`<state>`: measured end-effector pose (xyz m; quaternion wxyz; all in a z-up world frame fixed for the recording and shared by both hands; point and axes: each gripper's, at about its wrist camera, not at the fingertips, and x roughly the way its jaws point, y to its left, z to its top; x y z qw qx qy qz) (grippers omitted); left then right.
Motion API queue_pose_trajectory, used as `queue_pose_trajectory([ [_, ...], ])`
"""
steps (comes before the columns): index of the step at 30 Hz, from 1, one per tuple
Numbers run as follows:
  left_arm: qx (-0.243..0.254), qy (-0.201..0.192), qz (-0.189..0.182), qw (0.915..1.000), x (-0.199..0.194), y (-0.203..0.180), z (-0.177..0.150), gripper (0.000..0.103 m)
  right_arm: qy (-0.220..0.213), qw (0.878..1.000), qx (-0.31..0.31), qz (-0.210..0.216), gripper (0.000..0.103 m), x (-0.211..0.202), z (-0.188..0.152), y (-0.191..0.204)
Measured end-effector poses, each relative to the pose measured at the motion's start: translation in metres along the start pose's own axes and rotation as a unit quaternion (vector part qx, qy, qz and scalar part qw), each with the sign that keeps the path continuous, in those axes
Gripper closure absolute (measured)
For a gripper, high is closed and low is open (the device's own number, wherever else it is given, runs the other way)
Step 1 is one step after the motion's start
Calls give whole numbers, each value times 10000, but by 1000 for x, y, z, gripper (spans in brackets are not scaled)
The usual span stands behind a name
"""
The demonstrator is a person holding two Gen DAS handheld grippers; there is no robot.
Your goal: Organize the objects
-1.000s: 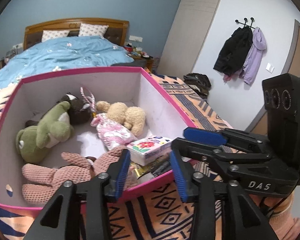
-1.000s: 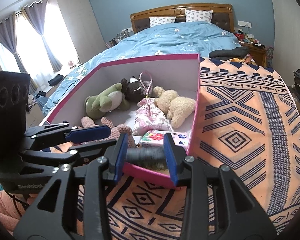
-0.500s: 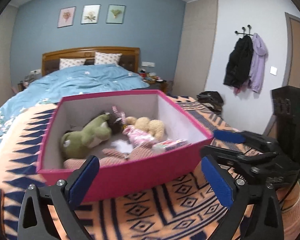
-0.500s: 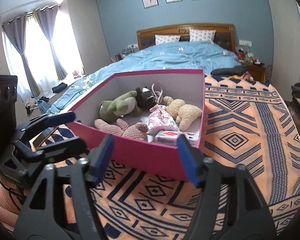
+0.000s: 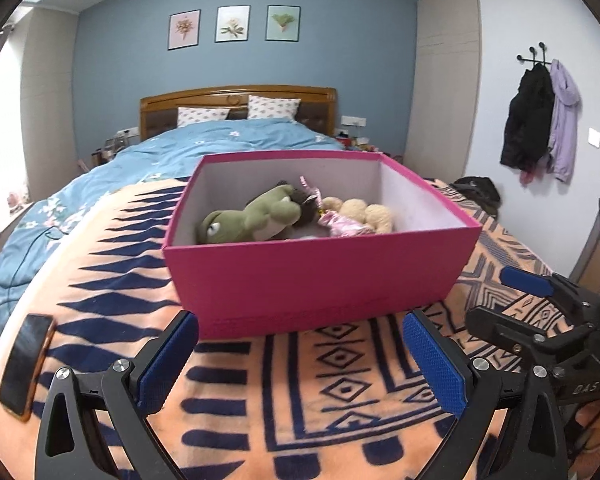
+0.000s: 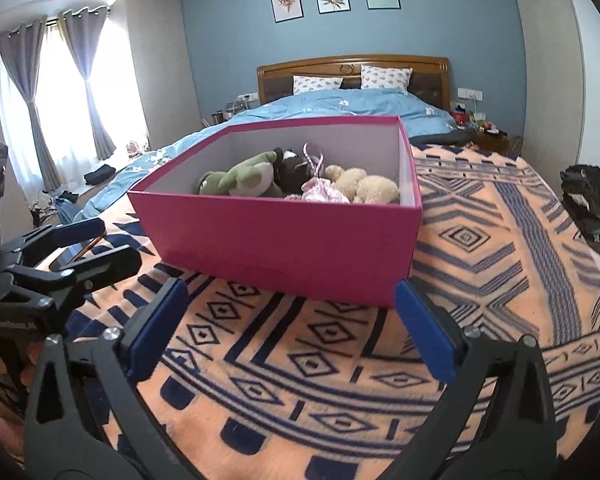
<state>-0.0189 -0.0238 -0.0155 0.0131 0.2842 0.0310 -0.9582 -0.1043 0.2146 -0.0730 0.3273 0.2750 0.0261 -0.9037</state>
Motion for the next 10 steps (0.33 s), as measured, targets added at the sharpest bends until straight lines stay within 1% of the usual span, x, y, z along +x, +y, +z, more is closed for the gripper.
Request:
queue_pose_trajectory([
  [6, -36, 77, 195, 9998, 0, 1, -9, 0, 69, 10000, -29, -59, 0, -1, -9, 8],
  [10, 41, 92, 331, 9994, -1, -3, -14, 0, 56, 9999, -99, -94, 0, -2, -11, 14],
])
